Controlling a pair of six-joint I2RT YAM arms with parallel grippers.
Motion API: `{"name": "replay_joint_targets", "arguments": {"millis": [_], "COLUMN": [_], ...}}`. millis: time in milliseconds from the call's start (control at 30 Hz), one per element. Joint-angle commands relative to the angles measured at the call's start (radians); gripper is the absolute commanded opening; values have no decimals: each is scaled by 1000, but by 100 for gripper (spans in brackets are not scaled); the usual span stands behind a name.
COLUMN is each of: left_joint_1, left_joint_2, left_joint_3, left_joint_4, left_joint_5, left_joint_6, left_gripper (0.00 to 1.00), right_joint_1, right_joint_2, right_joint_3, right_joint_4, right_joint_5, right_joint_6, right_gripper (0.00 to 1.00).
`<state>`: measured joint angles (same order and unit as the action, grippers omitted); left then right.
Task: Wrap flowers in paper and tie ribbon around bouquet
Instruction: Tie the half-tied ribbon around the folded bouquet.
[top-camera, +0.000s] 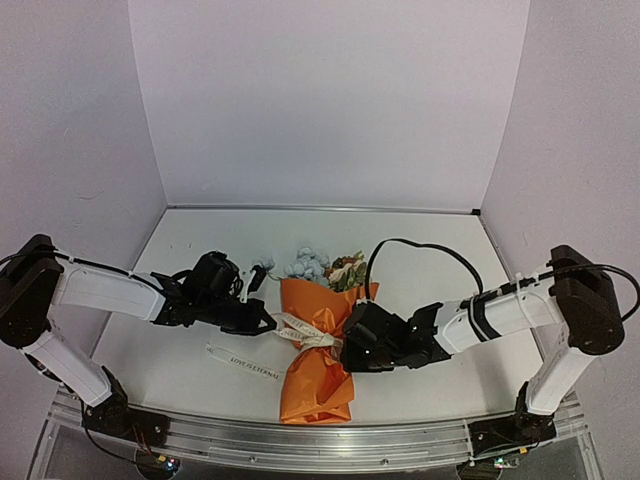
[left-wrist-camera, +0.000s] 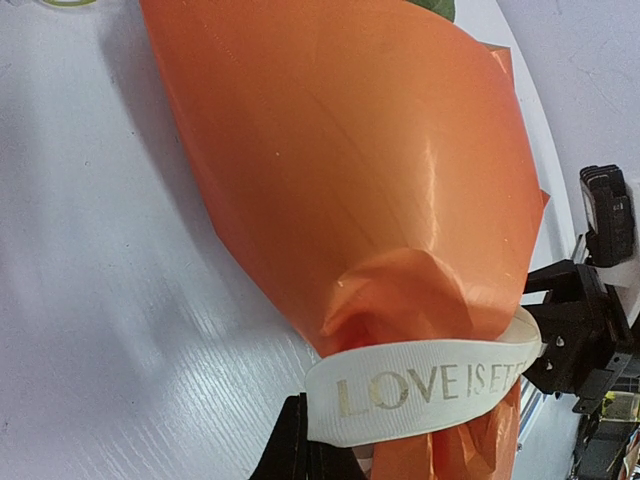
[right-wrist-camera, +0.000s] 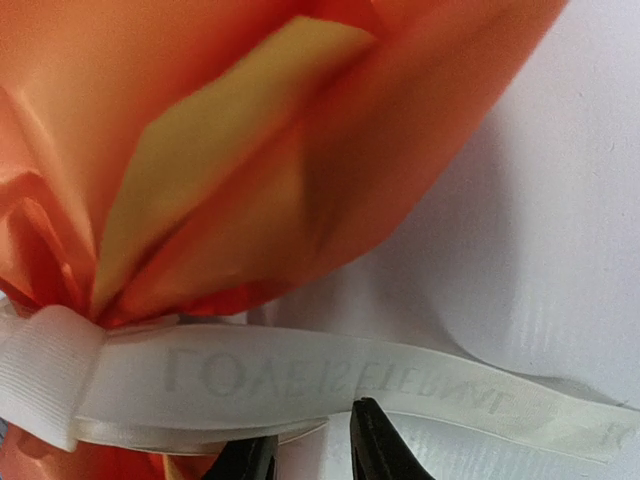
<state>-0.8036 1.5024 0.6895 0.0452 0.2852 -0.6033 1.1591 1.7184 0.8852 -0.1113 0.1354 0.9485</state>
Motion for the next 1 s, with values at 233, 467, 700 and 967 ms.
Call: {"name": "replay_joint_targets", "arguments": {"millis": [233, 467, 700, 967], "left_joint_1": [7, 7, 7, 7], "left_joint_2": [-14, -22, -24, -24], "left_joint_3": [10, 7, 5, 2], "left_joint_4": [21, 15, 17, 15], "left_joint_5": [4, -7, -11, -14], "left_joint_6": [0, 1, 0, 0], "left_gripper": [0, 0, 0, 0], "right_joint_1": [2, 2, 2, 2], "right_joint_2": [26, -37, -146, -194], "right_joint_3": [2, -37, -43, -28], "right_joint_4": [97, 53, -109, -225], "right_joint_5": [13, 57, 88, 78], "right_joint_6": [-11, -72, -154, -209], "right_gripper": [19, 0, 0, 0]}}
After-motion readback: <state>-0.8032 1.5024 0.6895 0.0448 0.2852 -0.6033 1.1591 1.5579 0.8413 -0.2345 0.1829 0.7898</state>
